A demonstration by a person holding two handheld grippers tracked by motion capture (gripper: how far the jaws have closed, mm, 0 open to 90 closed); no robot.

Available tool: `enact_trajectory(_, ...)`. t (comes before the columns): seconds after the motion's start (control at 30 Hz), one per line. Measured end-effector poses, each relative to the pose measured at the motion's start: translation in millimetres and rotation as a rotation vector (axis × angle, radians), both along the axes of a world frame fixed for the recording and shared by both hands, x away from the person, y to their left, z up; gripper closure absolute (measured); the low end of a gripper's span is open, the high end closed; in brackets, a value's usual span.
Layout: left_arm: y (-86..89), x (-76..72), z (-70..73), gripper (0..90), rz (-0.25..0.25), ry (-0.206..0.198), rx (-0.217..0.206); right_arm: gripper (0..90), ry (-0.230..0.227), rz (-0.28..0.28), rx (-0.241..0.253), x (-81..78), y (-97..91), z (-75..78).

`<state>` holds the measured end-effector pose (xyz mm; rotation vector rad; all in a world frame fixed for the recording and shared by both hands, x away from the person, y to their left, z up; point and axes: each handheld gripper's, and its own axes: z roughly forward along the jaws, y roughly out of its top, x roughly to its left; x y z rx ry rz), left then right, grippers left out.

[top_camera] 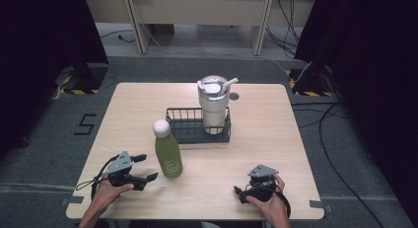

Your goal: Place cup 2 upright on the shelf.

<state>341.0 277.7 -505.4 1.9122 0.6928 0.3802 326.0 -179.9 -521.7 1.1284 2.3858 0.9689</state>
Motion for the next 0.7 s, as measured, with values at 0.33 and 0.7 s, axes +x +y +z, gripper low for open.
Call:
enact_trajectory(0.33,-5.6,-3.2,2.1,14.9,-0.010,-0.018,-0.011,0.3,0.000,-0.003,-0.001,0.4,-0.3,0.0)
enact_trajectory(0.7,-20.6,-7.1,6.5,14.9,-0.025,-0.042,-0.026,0.3,-0.002,-0.004,0.000,0.7,-0.4,0.0)
